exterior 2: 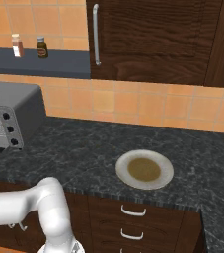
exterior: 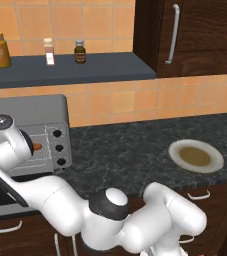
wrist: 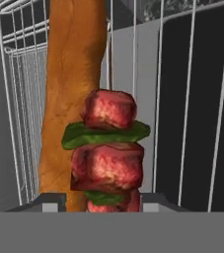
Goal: Pick up the kebab skewer and baguette bread, and place them inside the toaster oven. Close the toaster oven door and start by setting the timer.
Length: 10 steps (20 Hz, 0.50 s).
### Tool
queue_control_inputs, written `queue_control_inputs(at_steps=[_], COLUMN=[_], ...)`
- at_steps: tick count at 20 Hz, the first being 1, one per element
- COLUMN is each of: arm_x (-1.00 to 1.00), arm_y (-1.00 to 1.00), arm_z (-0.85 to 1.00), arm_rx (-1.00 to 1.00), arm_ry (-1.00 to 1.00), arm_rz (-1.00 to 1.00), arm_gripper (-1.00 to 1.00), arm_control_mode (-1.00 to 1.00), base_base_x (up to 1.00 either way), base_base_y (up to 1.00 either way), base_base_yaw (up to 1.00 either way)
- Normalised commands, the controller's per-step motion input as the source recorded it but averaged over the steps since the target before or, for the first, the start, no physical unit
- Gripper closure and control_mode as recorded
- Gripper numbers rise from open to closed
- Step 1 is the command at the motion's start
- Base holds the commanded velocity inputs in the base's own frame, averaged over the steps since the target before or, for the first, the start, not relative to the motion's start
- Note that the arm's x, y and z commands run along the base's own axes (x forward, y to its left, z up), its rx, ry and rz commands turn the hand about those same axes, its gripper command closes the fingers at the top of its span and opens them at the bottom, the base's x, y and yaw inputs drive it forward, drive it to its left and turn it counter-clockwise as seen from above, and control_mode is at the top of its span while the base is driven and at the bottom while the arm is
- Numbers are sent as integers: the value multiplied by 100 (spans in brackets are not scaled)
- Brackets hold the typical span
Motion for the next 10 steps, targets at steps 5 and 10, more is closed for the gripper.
queue_control_inputs(at_steps=[5,10], arm_x=[-24,-29], arm_y=[-7,-13], arm_z=[19,46], arm_rx=[-5,-10], arm_ry=[-6,-1], arm_rz=[0,0], arm_gripper=[-100,-100], arm_control_mode=[-100,-100], base_base_x=[0,0], base_base_y=[0,0], base_base_yaw=[0,0])
